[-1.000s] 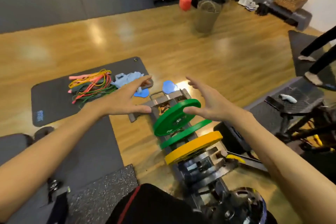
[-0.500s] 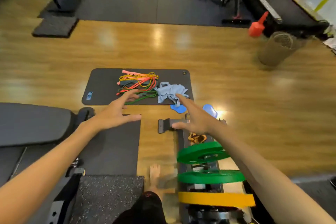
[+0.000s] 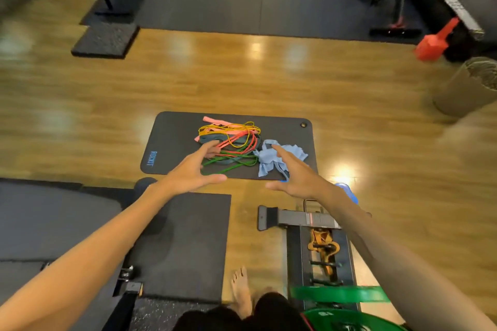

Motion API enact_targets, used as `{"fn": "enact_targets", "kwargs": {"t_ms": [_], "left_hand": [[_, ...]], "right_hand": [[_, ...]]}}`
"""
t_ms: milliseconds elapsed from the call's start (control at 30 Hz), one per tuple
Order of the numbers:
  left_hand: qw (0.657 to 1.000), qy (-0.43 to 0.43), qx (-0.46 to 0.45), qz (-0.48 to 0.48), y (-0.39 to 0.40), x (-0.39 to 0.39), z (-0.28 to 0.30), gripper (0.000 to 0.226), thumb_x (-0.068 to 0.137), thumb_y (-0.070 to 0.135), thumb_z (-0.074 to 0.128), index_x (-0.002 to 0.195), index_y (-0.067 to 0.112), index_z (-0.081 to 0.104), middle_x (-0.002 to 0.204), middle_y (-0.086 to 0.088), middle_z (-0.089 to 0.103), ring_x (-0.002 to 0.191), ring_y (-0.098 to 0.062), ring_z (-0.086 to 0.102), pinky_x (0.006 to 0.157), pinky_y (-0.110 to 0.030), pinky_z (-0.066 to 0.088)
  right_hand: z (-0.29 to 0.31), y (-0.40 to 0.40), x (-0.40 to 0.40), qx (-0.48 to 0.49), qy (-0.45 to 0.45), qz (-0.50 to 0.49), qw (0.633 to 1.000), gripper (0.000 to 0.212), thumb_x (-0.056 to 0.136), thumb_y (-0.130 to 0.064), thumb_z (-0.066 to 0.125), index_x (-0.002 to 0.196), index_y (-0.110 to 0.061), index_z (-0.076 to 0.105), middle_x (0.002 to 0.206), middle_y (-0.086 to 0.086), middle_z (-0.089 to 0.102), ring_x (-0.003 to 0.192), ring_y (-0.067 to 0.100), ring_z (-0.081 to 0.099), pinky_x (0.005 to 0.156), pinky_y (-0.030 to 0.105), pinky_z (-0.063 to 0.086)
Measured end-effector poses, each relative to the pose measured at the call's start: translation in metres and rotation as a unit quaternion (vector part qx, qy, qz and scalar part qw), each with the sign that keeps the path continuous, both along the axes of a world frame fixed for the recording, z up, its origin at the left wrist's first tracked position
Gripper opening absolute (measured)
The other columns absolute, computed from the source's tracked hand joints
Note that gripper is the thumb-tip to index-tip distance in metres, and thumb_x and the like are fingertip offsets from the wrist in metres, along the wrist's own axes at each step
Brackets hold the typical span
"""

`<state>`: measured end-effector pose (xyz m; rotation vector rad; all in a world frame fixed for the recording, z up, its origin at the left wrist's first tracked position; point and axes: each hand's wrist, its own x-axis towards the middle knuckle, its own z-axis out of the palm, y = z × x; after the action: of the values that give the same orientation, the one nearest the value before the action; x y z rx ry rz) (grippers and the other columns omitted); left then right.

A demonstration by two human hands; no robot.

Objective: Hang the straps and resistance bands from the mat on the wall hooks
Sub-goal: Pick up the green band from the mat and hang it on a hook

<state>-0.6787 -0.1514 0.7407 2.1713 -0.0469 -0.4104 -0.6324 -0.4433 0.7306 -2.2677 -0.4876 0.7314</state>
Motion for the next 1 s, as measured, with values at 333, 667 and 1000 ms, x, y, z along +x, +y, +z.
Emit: {"fn": "enact_targets", "kwargs": {"t_ms": [333, 667, 1000], "left_hand": [[0.996, 0.076, -0.026, 0.034, 0.037, 0.155, -0.062, 0.094, 0.072, 0.043, 0.079, 0.148, 0.032, 0.025, 0.142, 0.011, 0.046, 0.132, -0.007, 0.042, 0.101, -0.033, 0.041], [0.988, 0.139, 0.065, -0.005, 0.050, 0.344, -0.148, 0.088, 0.077, 0.034, 0.079, 0.148, 0.026, 0.029, 0.145, 0.004, 0.046, 0.132, -0.011, 0.043, 0.106, -0.029, 0.037], [0.925, 0.239, 0.249, -0.160, 0.109, 0.424, -0.411, 0.114, 0.067, 0.066, 0.070, 0.154, 0.026, 0.008, 0.159, -0.002, 0.023, 0.143, -0.025, 0.029, 0.112, -0.042, 0.031]], "right_hand": [[-0.067, 0.056, 0.176, -0.004, 0.023, 0.010, 1.000, 0.109, 0.068, -0.075, 0.064, 0.152, -0.040, 0.005, 0.159, -0.001, 0.024, 0.145, 0.021, 0.028, 0.111, 0.045, 0.037], [-0.167, 0.088, 0.328, -0.049, 0.078, 0.005, 0.996, 0.107, 0.073, -0.074, 0.064, 0.154, -0.031, 0.008, 0.159, 0.003, 0.024, 0.143, 0.029, 0.030, 0.109, 0.051, 0.037], [-0.413, 0.177, 0.403, -0.123, 0.139, 0.099, 0.978, 0.079, 0.092, -0.042, 0.061, 0.154, -0.020, 0.017, 0.158, 0.006, 0.026, 0.142, 0.029, 0.031, 0.110, 0.045, 0.033]]}}
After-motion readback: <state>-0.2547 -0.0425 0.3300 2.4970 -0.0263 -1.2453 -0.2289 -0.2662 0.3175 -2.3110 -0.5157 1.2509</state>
